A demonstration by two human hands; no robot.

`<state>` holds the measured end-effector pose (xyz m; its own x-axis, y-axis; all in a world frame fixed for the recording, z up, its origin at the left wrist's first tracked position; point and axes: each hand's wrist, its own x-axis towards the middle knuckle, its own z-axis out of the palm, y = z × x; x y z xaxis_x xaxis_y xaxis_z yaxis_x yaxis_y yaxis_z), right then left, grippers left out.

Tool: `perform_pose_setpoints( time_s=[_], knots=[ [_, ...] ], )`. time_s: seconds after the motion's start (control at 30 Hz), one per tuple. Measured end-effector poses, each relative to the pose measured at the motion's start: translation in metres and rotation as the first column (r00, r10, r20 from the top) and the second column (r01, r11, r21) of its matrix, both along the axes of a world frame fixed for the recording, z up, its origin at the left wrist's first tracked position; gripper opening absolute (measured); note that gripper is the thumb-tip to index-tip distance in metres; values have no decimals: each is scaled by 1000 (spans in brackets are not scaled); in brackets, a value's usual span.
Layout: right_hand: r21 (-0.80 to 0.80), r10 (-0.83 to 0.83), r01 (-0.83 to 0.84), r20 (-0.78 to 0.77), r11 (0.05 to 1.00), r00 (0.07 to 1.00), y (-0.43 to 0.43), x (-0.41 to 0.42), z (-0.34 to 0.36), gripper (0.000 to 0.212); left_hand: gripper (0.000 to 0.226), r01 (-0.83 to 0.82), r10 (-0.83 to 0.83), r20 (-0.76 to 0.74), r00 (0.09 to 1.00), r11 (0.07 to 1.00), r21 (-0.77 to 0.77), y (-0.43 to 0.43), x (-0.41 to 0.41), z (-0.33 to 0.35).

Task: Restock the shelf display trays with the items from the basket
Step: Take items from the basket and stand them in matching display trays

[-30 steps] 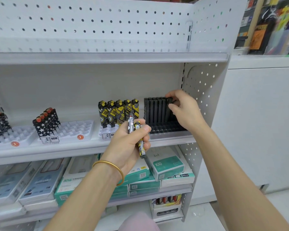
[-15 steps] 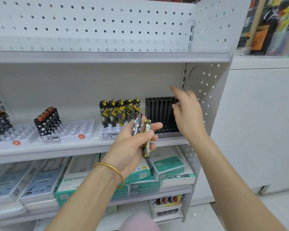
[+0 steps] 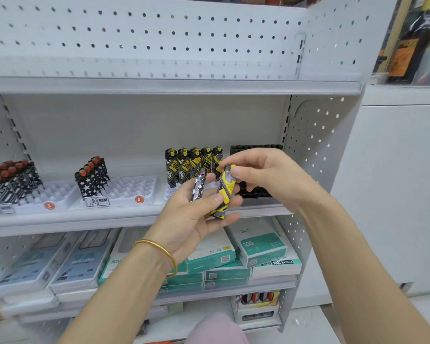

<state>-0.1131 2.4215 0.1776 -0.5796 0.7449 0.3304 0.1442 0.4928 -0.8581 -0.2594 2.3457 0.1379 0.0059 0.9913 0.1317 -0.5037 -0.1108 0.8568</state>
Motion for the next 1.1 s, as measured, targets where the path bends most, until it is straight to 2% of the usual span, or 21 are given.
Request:
perform_pose_setpoints(
  time_s=[0.2,0.3,0.4,0.47,0.53,0.63,0.9,1.03,1.1],
  knots=[
    [8,-14,15,-54,1000,998,1,-16,0,22,40,-32,31,33,999,999,5,-2,-12,0],
    [38,-117,125,-171,991,978,5,-21,4,23,31,-54,54,52,997,998,-12,-3,-20,0],
    [240,-371,405,-173,882,912,14,-22,12,24,23,-132,131,-35,991,991,-27,-5,-30,-1],
    [390,-472,464,-83,795,878,20,-25,16,25,18,-179,173,-139,975,983,-33,-7,-34,-2],
    [496,-512,434,25,752,859,23,-31,15,27,12,-209,195,-215,957,977,-48,-8,-38,-3],
    [582,-540,379,125,719,832,27,-42,10,28,9,-217,196,-240,951,974,-63,-8,-42,-5],
    [588,-451,285,155,757,879,29,-70,3,26,17,-246,223,-240,945,967,-69,-14,-52,-8],
    [618,-478,292,155,730,865,32,-70,3,27,39,-256,235,-222,946,964,-72,-15,-55,-4],
    [623,-484,292,161,726,860,32,-71,2,28,42,-259,238,-201,950,963,-81,-14,-55,-4]
  ],
)
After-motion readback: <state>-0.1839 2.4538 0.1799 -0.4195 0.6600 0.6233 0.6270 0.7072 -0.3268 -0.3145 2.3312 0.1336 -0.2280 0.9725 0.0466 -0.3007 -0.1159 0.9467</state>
